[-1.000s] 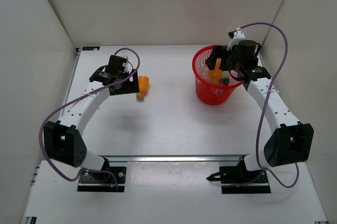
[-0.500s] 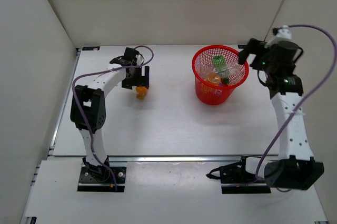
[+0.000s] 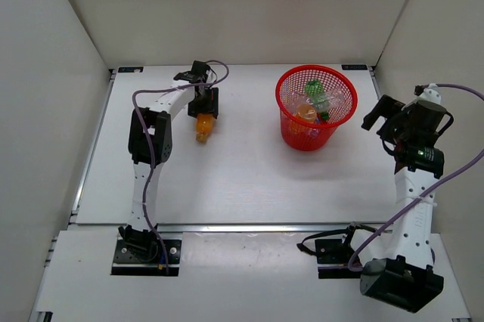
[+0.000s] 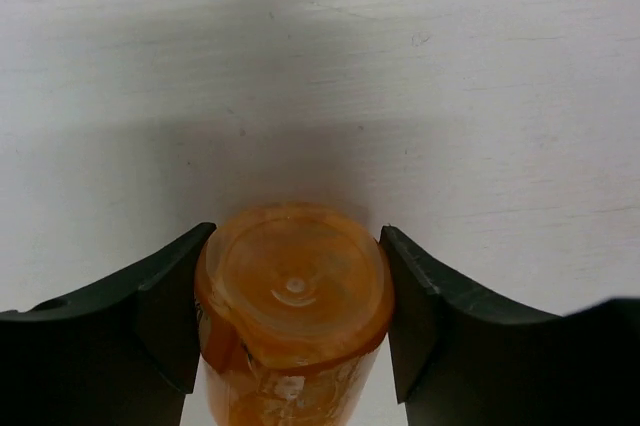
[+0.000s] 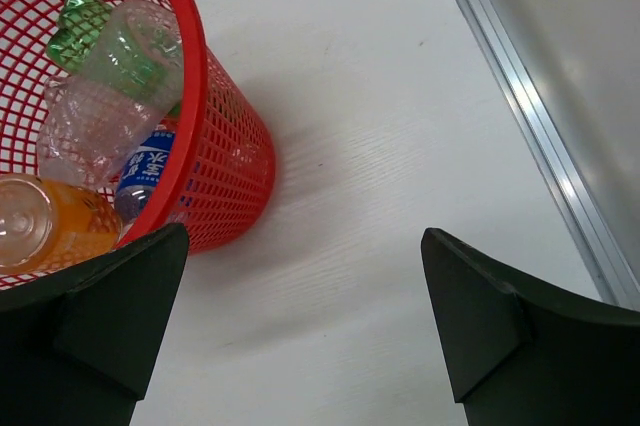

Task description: Put the plastic bottles in the bin

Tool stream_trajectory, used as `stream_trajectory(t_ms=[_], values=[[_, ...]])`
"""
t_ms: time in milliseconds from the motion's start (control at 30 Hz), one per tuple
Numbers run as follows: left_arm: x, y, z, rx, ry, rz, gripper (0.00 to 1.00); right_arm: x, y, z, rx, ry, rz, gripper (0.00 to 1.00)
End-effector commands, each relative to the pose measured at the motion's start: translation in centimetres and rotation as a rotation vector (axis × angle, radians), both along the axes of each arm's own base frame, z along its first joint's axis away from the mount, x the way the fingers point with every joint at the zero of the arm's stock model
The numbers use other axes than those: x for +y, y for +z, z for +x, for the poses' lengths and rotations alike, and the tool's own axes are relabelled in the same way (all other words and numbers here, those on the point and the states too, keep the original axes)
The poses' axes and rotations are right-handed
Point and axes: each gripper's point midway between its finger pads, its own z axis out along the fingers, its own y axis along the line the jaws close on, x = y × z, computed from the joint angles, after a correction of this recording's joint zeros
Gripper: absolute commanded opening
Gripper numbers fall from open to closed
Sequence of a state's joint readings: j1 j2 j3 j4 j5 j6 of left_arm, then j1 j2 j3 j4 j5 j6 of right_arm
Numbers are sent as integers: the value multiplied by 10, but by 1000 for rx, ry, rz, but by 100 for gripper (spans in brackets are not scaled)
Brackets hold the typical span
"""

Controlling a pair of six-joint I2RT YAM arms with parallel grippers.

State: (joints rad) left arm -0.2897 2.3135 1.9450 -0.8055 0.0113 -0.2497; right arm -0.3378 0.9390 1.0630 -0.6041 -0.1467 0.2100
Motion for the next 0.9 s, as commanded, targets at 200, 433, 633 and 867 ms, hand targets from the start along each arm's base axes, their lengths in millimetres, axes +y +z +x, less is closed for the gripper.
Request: stream_trajectory(t_ms=[200,433,633,867], values=[[-44,132,8,-202,-12,-156,40,6,21,-19,-98,-41,-33,99],[-152,331,3,-680,-76,-657,42,1,-1,-36,-65,-74,5,99],[-256,405,-11,-703,-191,-1041,45,19,6,-38,-108,-26,4,99],[-316,379,-36,-647,-239,-1115,53,21,6,-42,-99,-28,-31,99]])
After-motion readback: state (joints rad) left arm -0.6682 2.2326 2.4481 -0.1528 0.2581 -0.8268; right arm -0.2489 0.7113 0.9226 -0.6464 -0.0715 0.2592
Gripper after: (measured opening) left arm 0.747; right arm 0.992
